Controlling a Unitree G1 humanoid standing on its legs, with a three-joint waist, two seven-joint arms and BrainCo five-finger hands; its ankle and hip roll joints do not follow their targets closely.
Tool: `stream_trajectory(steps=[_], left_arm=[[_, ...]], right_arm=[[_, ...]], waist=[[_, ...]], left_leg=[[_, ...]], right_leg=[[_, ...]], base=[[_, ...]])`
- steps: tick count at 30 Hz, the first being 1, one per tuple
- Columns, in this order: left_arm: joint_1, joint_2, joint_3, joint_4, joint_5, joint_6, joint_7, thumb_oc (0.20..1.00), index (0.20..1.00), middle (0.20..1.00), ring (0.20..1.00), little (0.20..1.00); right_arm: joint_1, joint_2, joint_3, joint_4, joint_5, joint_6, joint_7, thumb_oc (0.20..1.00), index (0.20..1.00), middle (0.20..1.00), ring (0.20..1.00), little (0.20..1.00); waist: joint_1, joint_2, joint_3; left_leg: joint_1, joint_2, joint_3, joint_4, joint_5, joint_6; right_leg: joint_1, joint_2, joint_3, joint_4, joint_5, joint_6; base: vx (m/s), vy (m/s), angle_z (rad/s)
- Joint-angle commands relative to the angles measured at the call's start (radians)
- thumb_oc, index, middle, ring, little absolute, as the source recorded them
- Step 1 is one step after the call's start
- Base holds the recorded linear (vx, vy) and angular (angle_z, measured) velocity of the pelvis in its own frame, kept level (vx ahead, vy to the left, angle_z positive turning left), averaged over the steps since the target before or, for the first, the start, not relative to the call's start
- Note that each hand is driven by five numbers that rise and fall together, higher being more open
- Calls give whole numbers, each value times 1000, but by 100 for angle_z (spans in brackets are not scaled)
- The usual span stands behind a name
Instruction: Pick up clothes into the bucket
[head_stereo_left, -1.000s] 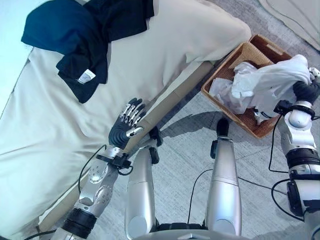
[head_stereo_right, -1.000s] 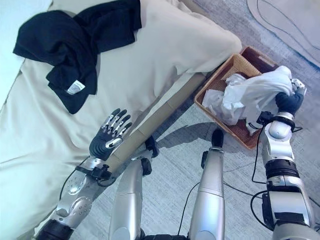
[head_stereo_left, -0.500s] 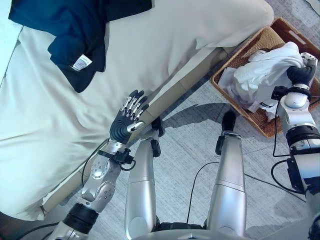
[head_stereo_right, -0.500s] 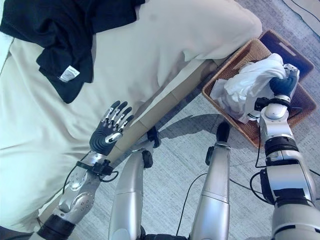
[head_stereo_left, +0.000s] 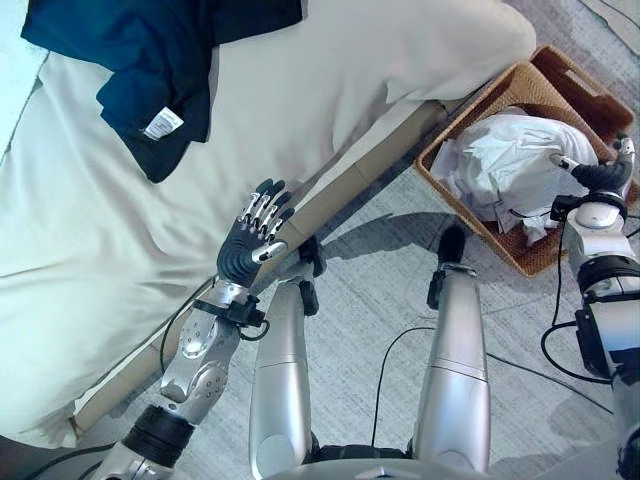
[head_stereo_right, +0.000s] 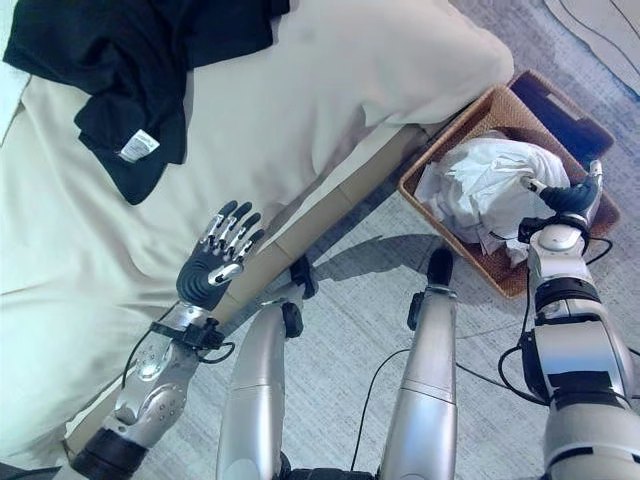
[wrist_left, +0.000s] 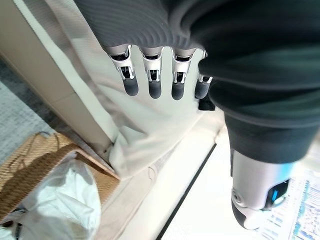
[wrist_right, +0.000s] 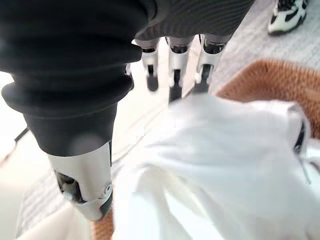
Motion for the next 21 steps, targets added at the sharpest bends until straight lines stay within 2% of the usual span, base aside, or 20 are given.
stream_trajectory(steps=[1,5,6,8,11,12,13,14,15,16,20,21], left_arm=[[30,-3,25,-6,-7,-55,-6,1000,1000,1000,1000,1000],[28,-10,41,28,-14,-50,-20,1000,1000,1000,1000,1000],[32,-14,61,44,-16,-48,-34,1000,1000,1000,1000,1000],[37,-14,67,55,-20,-47,-43,1000,1000,1000,1000,1000],[54,-23,92,92,-29,-42,-56,1000,1000,1000,1000,1000],[62,-34,109,126,-21,-44,-48,1000,1000,1000,1000,1000],[62,-33,108,126,-21,-44,-47,1000,1000,1000,1000,1000],[65,-46,128,155,0,-50,-26,1000,1000,1000,1000,1000],[66,-45,127,155,1,-50,-25,1000,1000,1000,1000,1000],[73,-58,150,185,45,-53,-1,1000,1000,1000,1000,1000],[90,-73,184,225,106,-47,34,1000,1000,1000,1000,1000],[99,-68,201,225,180,-50,62,1000,1000,1000,1000,1000]], right_arm=[[79,-4,7,-25,19,-23,9,1000,1000,1000,1000,1000],[137,17,-19,-85,89,-49,60,1000,1000,1000,1000,1000],[209,36,-49,-171,161,-80,112,1000,1000,1000,1000,1000],[248,39,-67,-206,185,-90,138,1000,1000,1000,1000,1000],[339,69,-119,-311,207,-126,137,1000,1000,1000,1000,1000],[400,123,-168,-404,219,-161,108,1000,1000,1000,1000,1000],[404,125,-170,-408,217,-160,106,1000,1000,1000,1000,1000],[473,198,-205,-503,230,-194,93,1000,1000,1000,1000,1000],[477,200,-206,-506,228,-193,92,1000,1000,1000,1000,1000],[556,268,-211,-586,211,-204,104,1000,1000,1000,1000,1000],[665,335,-192,-713,163,-199,130,1000,1000,1000,1000,1000],[724,362,-178,-770,139,-197,152,1000,1000,1000,1000,1000]], waist=[[-7,-33,-109],[-14,-48,-111],[-23,-60,-112],[-24,-66,-112],[-33,-82,-119],[-41,-91,-127],[-41,-92,-124],[-45,-104,-137],[-45,-104,-134],[-47,-120,-150],[-49,-144,-171],[-44,-152,-186]], left_leg=[[-1,-20,-9,107,-131,6],[77,-16,-8,47,-114,2],[114,-15,-2,-4,-71,7],[149,-16,-3,-30,-63,5],[244,-16,-7,-101,-45,-1],[309,-16,-10,-147,-33,-4],[315,-16,-10,-150,-31,-4],[379,-16,-16,-189,-23,-5],[385,-16,-16,-193,-22,-5],[449,-16,-23,-232,-11,-8],[532,-12,-31,-282,4,-8],[584,-11,-37,-302,0,-8]], right_leg=[[15,51,-61,-144,122,-10],[92,48,-76,-199,136,-5],[134,46,-87,-251,176,-7],[171,45,-95,-272,181,-4],[272,45,-113,-340,193,3],[343,42,-129,-385,201,8],[349,42,-130,-388,202,8],[419,40,-146,-432,209,13],[425,40,-147,-435,210,13],[500,39,-165,-480,218,15],[603,37,-189,-539,232,20],[665,35,-206,-562,230,25]], base=[[0,0,0],[-13,-29,-2],[-72,-30,-1],[-21,-34,0],[74,-55,4],[87,-43,9],[146,-58,2],[78,-30,-4],[173,-74,-3],[92,-44,5],[138,-44,12],[134,-2,17]])
